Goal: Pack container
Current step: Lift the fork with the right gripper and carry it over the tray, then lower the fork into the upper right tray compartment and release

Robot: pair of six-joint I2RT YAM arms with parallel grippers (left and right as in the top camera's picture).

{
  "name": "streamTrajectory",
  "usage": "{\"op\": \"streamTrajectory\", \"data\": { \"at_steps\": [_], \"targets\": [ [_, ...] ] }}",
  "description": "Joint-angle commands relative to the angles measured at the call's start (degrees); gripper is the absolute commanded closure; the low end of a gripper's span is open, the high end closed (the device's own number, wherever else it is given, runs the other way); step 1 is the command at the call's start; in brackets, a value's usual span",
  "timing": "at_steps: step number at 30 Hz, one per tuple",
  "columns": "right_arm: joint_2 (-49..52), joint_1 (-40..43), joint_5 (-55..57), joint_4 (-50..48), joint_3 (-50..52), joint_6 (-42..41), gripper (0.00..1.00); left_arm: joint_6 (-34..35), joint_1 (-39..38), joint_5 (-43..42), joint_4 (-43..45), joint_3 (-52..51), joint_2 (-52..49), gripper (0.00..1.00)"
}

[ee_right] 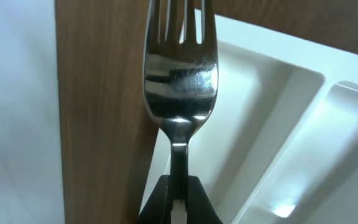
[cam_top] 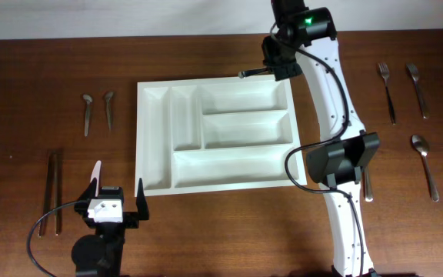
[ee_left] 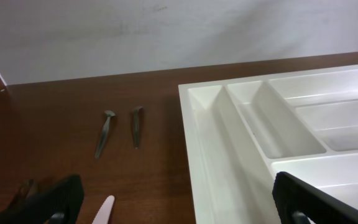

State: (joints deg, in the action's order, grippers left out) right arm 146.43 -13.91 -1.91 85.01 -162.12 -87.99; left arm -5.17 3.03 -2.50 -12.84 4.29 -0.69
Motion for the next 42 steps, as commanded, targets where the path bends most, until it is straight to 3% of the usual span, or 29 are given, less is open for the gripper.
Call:
{"op": "streamTrajectory", "data": {
  "at_steps": [1, 7, 17, 26, 32, 42],
  "targets": [
    [-1.7, -1.2, 3.2, 0.7, 1.0, -3.0, 0.96, -0.9, 0.1, 0.6, 0.0, -0.3, 0.4, 0.01],
    [-1.7, -4.0, 6.3, 1.2, 5.2, -9.9, 0.96, -0.9, 0.1, 0.6, 0.0, -0.3, 0.4, 0.01],
    [-1.7, -8.7, 8.6, -3.4, 13.9, -10.1, 0.96, -0.9, 0.1, 0.6, 0.0, -0.3, 0.4, 0.01],
    [-1.7, -9.3, 8.6, -14.0, 18.4, -10.7, 0.96, -0.9, 0.1, 0.6, 0.0, -0.3, 0.4, 0.01],
    [-1.7, -9.3, 8.6, -14.2, 19.5, -17.7, 0.96, -0.9, 0.1, 0.6, 0.0, -0.3, 0.4, 0.01],
    [-1.7, -9.2, 9.3, -16.9, 23.8, -19.0, 0.96, -0.9, 0.1, 0.6, 0.0, -0.3, 0.4, 0.01]
  ]
}}
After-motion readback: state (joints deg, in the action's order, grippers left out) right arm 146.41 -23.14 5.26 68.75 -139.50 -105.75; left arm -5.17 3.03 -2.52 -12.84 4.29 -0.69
